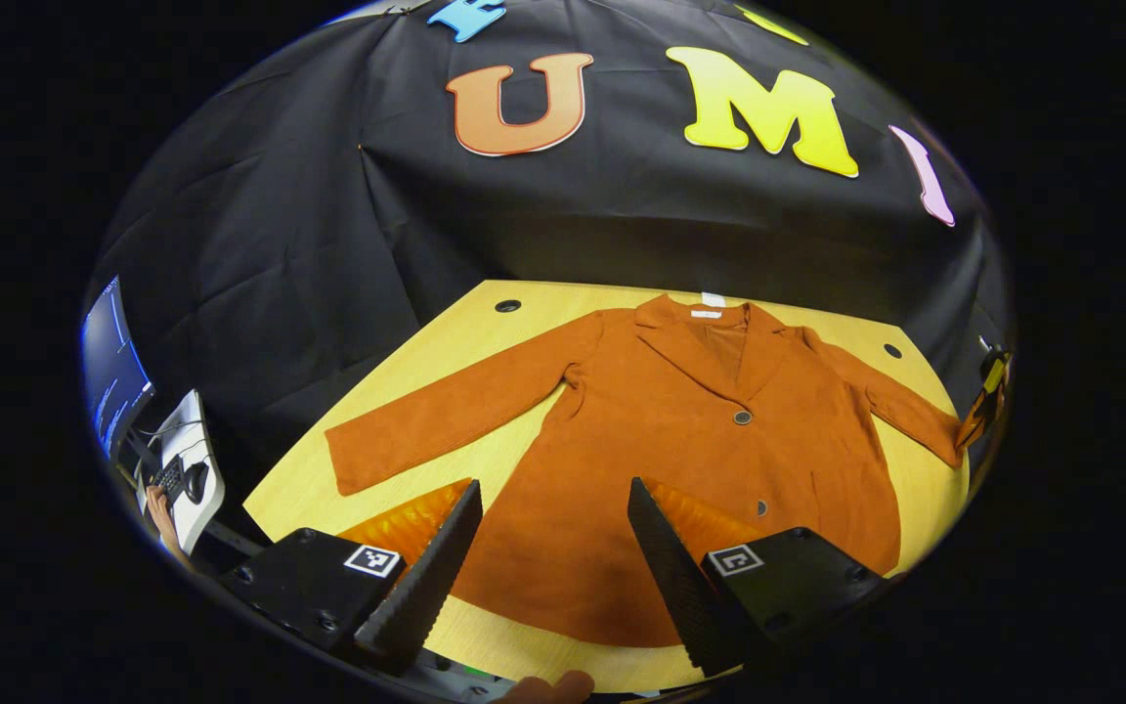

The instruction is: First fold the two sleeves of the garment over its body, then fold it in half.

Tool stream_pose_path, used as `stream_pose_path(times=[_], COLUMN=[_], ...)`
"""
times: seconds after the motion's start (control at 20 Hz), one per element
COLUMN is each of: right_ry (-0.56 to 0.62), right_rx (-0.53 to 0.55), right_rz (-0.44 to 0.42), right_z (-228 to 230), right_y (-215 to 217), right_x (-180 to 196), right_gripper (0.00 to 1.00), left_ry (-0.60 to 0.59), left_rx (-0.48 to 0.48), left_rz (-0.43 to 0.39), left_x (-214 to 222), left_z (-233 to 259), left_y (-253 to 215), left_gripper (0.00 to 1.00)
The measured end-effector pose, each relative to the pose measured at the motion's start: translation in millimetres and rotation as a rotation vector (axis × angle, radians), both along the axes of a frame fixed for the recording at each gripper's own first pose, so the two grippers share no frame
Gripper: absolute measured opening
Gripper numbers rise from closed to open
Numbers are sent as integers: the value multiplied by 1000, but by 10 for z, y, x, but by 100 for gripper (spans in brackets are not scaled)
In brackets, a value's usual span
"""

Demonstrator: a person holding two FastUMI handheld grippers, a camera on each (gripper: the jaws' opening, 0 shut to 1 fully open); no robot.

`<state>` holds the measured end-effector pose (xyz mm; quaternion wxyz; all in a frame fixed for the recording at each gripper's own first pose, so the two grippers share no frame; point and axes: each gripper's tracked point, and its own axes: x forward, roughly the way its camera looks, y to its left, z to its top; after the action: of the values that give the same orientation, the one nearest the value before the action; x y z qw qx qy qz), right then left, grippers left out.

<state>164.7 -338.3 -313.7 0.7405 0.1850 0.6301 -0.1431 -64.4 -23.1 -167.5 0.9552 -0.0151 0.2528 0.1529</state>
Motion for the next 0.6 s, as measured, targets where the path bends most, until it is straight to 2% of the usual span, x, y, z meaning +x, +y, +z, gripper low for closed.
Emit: stream_pose_path(times=[0.15,0.3,0.45,0.6], right_ry=[-54,-114,-190,-255], right_rx=[4,24,30,81], right_rz=[3,19,62,112], right_z=[337,692,1105,1520], right_y=[58,267,585,1119], right_x=[-7,-2,52,4], right_gripper=[0,0,0,0], left_ry=[11,45,49,34], left_rx=[36,26,-7,0], left_rz=[-2,-1,-18,-35], left_x=[-42,-108,-106,-27], left_z=[-77,-238,-313,-323], left_y=[141,199,191,253], left_gripper=[98,98,98,98])
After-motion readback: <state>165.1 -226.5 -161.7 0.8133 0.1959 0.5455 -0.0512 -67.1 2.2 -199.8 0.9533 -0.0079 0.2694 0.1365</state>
